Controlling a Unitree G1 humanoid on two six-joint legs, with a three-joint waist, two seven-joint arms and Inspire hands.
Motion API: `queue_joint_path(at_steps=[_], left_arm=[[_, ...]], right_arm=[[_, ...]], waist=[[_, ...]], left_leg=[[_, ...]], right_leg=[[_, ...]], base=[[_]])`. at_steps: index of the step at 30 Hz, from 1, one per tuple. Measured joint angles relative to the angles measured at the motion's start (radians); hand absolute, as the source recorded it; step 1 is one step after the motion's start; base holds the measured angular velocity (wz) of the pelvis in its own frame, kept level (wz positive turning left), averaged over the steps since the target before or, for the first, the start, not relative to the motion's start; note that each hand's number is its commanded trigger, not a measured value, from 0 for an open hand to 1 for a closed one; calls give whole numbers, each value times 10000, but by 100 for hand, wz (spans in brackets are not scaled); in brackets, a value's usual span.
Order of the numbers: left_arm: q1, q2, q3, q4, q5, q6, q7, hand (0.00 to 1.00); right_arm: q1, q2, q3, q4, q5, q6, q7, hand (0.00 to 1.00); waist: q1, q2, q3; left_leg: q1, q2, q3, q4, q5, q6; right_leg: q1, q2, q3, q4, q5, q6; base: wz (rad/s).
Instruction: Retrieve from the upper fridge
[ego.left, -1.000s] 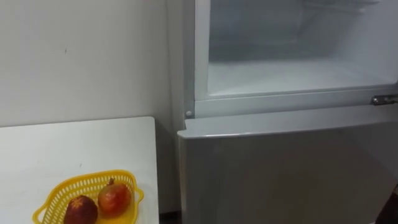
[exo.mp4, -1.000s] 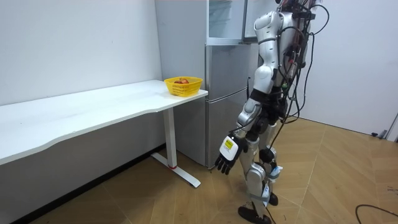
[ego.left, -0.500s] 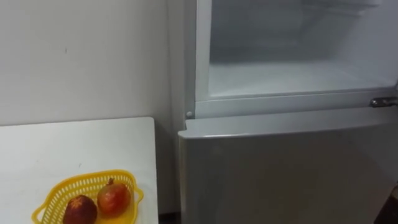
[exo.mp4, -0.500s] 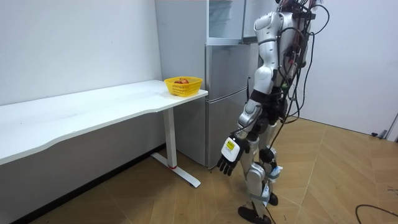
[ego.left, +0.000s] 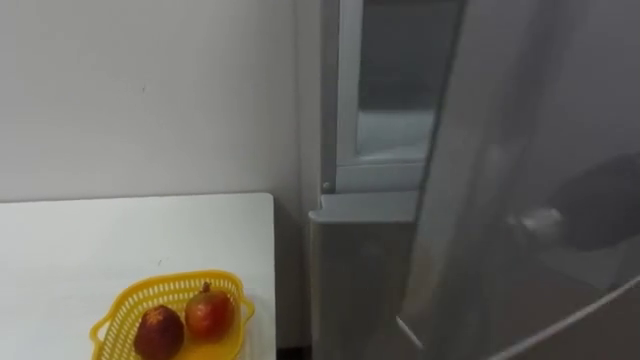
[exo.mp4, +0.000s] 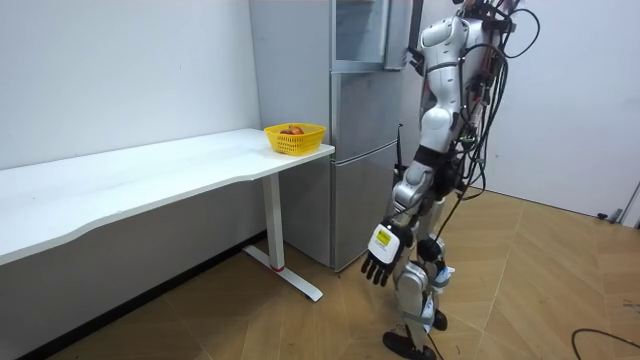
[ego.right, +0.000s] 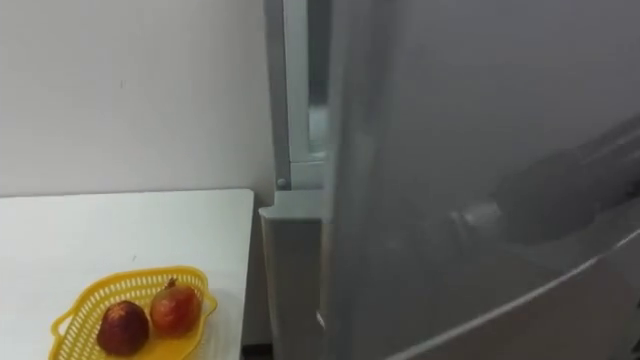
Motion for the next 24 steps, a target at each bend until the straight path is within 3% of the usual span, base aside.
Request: queue_joint_path(at_steps=[8,17,24], left_arm=[[16,-12,-79,55,2,210,-204,0],[-110,-11,-86,487,-3,169,-604,0],[-113,-9,-87,590,-69,162,-609,0]], right_arm=[[-399,-15,352,26,-1089,368,11,0],[-395,15,310,403,-1524,347,-164,0],[-395,6,276,427,-1520,310,-436,0]], waist=[[285,-155,-10],[451,-379,-2],[530,-394,-1]], left_leg=[[-188,-18,-333,108,16,-18],[-139,-38,-485,168,16,-19],[-162,-49,-564,181,17,-18]], right_leg=[[24,-39,-315,-26,-13,-22],[149,-67,-430,-186,-6,-34],[175,-143,-523,-159,-9,-34]], base=[[10],[2],[3]])
